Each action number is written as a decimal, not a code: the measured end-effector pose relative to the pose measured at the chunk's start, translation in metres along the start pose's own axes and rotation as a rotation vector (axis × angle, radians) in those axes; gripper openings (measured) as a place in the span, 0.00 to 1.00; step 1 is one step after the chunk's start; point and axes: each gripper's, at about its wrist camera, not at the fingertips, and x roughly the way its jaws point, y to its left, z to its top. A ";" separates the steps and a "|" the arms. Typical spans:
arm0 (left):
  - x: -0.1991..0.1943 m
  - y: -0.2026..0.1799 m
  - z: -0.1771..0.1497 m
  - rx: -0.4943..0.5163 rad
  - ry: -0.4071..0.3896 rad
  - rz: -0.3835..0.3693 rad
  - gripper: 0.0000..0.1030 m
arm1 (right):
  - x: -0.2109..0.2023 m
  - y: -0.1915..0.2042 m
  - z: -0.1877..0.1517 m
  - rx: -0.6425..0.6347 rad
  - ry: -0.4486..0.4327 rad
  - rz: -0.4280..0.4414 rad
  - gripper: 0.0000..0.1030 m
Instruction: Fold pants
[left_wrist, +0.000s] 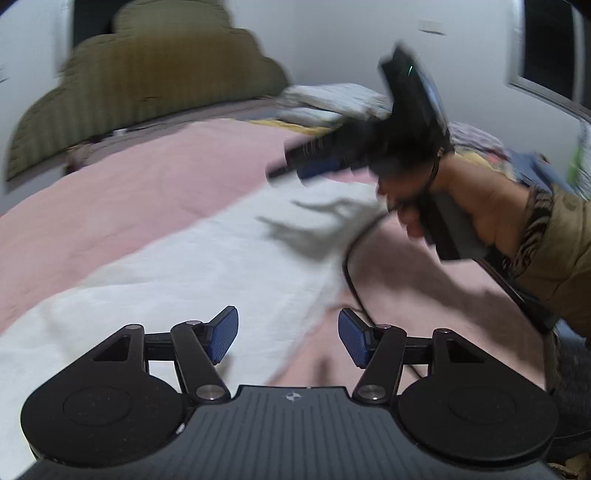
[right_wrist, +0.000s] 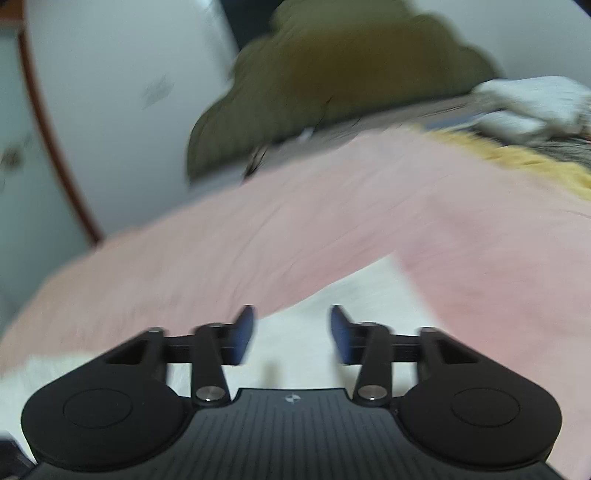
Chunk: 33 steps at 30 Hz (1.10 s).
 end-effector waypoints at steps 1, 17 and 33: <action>-0.006 0.010 0.000 -0.014 -0.006 0.043 0.63 | 0.016 0.004 -0.001 -0.035 0.046 -0.010 0.50; -0.100 0.121 -0.084 -0.452 0.075 0.405 0.71 | 0.005 0.119 -0.084 -0.590 0.096 -0.064 0.77; -0.340 0.188 -0.190 -1.194 -0.197 0.925 0.71 | -0.062 0.408 -0.205 -1.042 0.018 0.907 0.44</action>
